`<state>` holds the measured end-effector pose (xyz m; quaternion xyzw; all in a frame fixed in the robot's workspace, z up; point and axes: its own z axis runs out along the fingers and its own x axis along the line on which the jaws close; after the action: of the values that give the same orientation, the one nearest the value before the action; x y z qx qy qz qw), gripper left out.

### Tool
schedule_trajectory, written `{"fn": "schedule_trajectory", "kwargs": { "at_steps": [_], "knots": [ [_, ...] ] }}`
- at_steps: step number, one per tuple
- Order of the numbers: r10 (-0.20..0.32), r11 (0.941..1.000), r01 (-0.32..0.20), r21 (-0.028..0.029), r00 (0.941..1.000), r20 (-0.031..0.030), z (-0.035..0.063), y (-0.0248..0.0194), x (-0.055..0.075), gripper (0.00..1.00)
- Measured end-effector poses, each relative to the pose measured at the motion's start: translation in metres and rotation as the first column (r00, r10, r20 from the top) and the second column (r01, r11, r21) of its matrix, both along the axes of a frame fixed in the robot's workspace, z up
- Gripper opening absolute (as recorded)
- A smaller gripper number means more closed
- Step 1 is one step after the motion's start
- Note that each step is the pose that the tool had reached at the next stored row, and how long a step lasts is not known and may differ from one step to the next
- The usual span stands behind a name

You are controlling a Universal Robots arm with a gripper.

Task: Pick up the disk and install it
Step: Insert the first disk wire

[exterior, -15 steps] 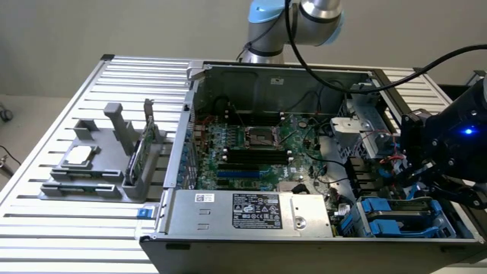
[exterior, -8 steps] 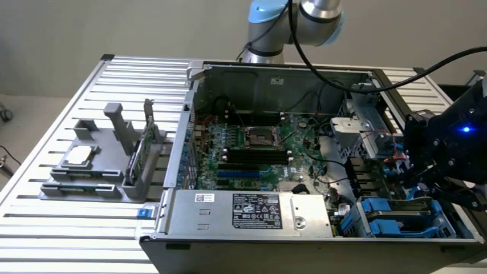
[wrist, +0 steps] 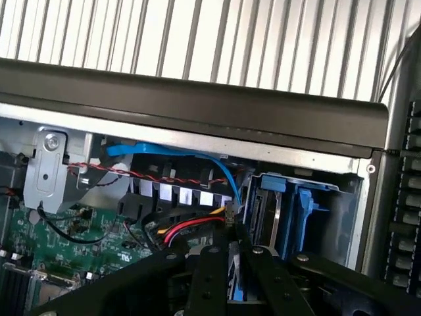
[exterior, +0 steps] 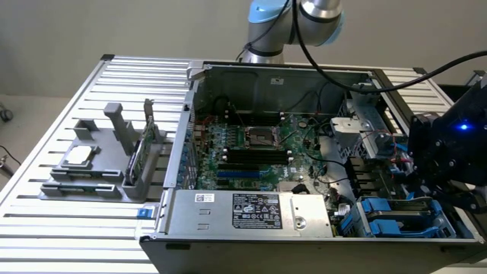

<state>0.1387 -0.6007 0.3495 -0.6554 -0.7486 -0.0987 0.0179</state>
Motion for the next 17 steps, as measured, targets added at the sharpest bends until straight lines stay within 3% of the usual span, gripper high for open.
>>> {"fn": "schedule_trajectory", "kwargs": {
  "at_steps": [4,6,10,12,15,17],
  "knots": [
    [-0.048,0.9988,0.048,-0.0094,0.9989,0.0007,-0.0001,0.0,0.0,0.17],
    [-0.066,0.9977,0.066,-0.0167,0.9978,0.0022,-0.0002,0.0,0.0,0.17],
    [-0.085,0.9958,0.086,-0.0328,0.9963,0.0096,-0.001,-0.0003,-0.001,0.17],
    [-0.088,0.9954,0.089,-0.0374,0.996,0.0145,-0.0018,-0.0006,-0.004,0.17],
    [-0.088,0.9953,0.089,-0.0364,0.9956,0.0317,-0.0032,-0.0006,-0.013,0.17],
    [-0.088,0.9953,0.09,-0.035,0.9947,0.0524,-0.0038,-0.0007,-0.016,0.17]
  ]
}}
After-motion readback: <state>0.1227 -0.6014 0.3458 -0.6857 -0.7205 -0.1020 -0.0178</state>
